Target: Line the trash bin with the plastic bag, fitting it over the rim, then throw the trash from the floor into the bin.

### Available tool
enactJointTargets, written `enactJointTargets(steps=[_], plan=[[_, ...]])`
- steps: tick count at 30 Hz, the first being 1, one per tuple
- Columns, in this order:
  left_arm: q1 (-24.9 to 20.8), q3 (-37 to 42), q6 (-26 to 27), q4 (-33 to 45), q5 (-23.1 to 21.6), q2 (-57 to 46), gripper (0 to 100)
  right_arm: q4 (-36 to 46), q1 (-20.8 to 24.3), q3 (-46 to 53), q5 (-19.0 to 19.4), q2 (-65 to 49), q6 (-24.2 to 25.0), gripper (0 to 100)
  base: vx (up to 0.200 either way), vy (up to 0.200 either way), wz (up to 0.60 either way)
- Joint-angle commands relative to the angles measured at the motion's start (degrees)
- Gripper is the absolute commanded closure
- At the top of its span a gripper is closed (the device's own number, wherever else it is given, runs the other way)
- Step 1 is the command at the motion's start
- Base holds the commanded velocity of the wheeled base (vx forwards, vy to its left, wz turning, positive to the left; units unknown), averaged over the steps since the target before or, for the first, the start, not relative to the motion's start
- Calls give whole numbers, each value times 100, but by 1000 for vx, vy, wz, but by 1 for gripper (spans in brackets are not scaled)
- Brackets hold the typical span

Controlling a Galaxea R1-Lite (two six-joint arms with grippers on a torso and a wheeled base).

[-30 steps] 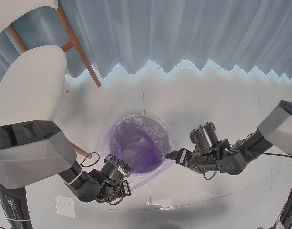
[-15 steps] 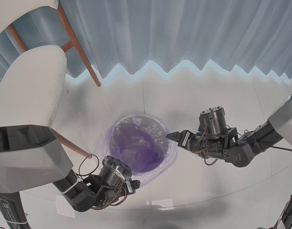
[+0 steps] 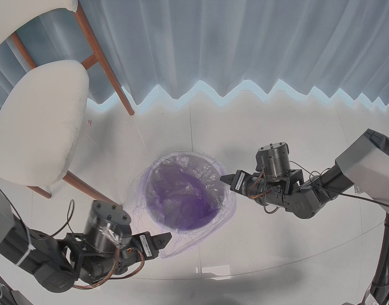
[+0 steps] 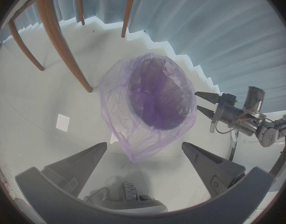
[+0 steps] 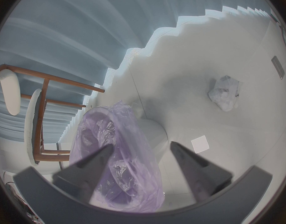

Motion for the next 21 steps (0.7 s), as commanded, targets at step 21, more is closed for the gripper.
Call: enactJointTargets(steps=[21], plan=[[-119, 1824, -148, -1639, -18, -930, 0, -597, -226, -317, -4, 545, 227, 100, 0, 0, 0]])
